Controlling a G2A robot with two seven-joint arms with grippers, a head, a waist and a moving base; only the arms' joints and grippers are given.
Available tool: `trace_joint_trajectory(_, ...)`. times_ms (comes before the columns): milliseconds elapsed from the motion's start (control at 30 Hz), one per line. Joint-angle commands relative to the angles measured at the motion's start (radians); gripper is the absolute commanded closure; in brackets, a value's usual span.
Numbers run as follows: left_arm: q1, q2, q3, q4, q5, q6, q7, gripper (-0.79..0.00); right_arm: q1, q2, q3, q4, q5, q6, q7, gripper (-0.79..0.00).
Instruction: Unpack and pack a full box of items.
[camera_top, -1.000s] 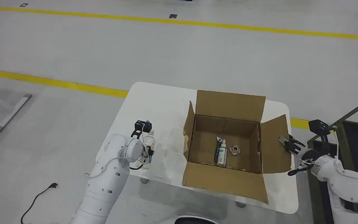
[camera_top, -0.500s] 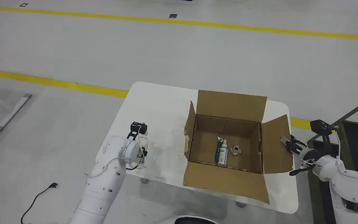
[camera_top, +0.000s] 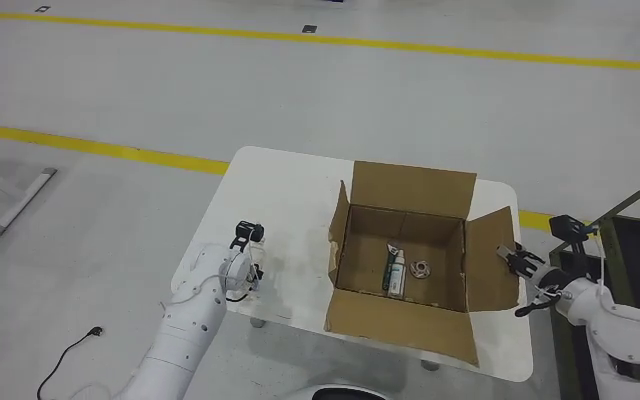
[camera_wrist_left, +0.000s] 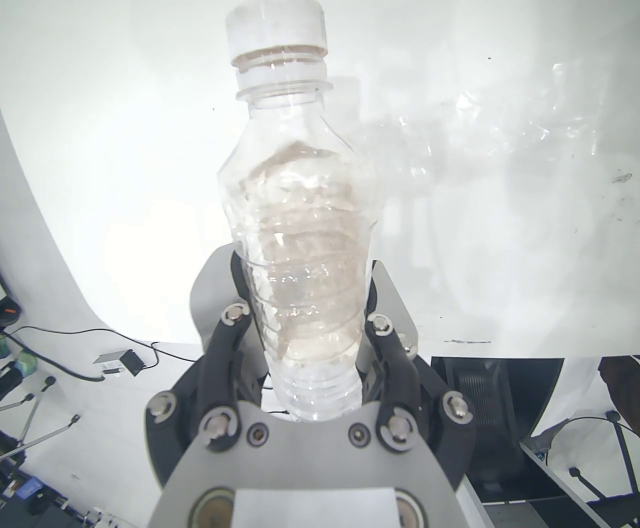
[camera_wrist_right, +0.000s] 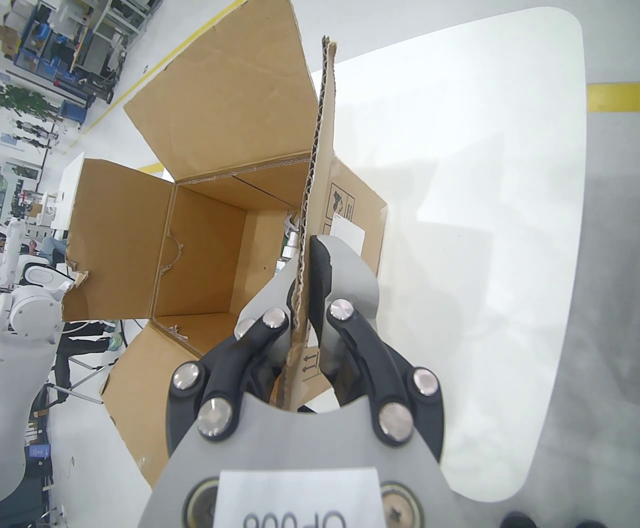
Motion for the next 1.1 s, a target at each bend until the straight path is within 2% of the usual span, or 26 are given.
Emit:
trace_joint_trajectory(0, -0.012, -0.003, 0.012, 0.032, 0.003, 0.004, 0.001, -0.302, -0.001, 0.001, -0.001, 0.000, 0.000, -0.004, 0.002, -0.191)
trace_joint_trajectory(33, -0.018, -0.005, 0.017, 0.043, 0.002, 0.005, 0.002, -0.757, 0.000, 0.002, 0.000, 0.000, -0.001, -0.006, 0.001, -0.283)
trace_joint_trajectory(67, -0.024, -0.006, 0.022, 0.054, 0.002, 0.002, 0.000, -0.785, 0.000, 0.003, 0.000, 0.001, -0.002, -0.006, 0.000, -0.351)
trace_joint_trajectory(133, -0.033, -0.009, 0.029, 0.069, -0.001, 0.001, 0.000, -0.785, 0.001, 0.004, 0.001, 0.001, -0.002, -0.005, -0.001, -0.437)
trace_joint_trajectory(267, -0.044, -0.012, 0.034, 0.086, -0.011, 0.006, 0.005, -0.785, 0.006, 0.006, 0.007, 0.002, 0.001, -0.001, -0.007, -0.474)
trace_joint_trajectory(333, -0.047, -0.013, 0.036, 0.090, -0.013, 0.006, 0.004, -0.785, 0.010, 0.007, 0.014, -0.001, 0.005, 0.000, -0.011, -0.409)
trace_joint_trajectory(400, -0.050, -0.013, 0.038, 0.084, -0.019, 0.003, 0.002, -0.785, 0.016, 0.009, 0.024, -0.006, 0.006, -0.001, -0.018, -0.379)
trace_joint_trajectory(567, -0.053, -0.011, 0.021, 0.039, -0.036, 0.008, -0.001, -0.785, 0.055, 0.015, 0.068, -0.037, 0.036, 0.011, -0.029, -0.366)
trace_joint_trajectory(700, -0.036, -0.004, -0.001, -0.041, -0.051, 0.012, -0.018, -0.785, 0.100, 0.021, 0.093, -0.097, 0.078, 0.013, -0.021, -0.360)
trace_joint_trajectory(733, -0.029, -0.002, -0.008, -0.065, -0.056, 0.012, -0.021, -0.785, 0.108, 0.022, 0.090, -0.115, 0.090, 0.004, -0.016, -0.277)
trace_joint_trajectory(767, -0.025, -0.001, -0.013, -0.079, -0.059, 0.012, -0.025, -0.785, 0.112, 0.023, 0.086, -0.130, 0.097, -0.011, -0.009, 0.000)
trace_joint_trajectory(867, -0.010, 0.005, -0.033, -0.145, -0.064, 0.010, -0.039, -0.785, 0.112, 0.028, 0.058, -0.178, 0.090, -0.053, 0.026, 0.000)
trace_joint_trajectory(967, 0.005, 0.009, -0.049, -0.206, -0.069, 0.020, -0.037, -0.785, 0.094, 0.030, -0.002, -0.220, 0.039, -0.040, 0.049, 0.000)
trace_joint_trajectory(1067, 0.013, 0.013, -0.059, -0.250, -0.072, 0.025, -0.043, -0.785, 0.073, 0.029, -0.083, -0.237, -0.014, 0.016, 0.065, 0.000)
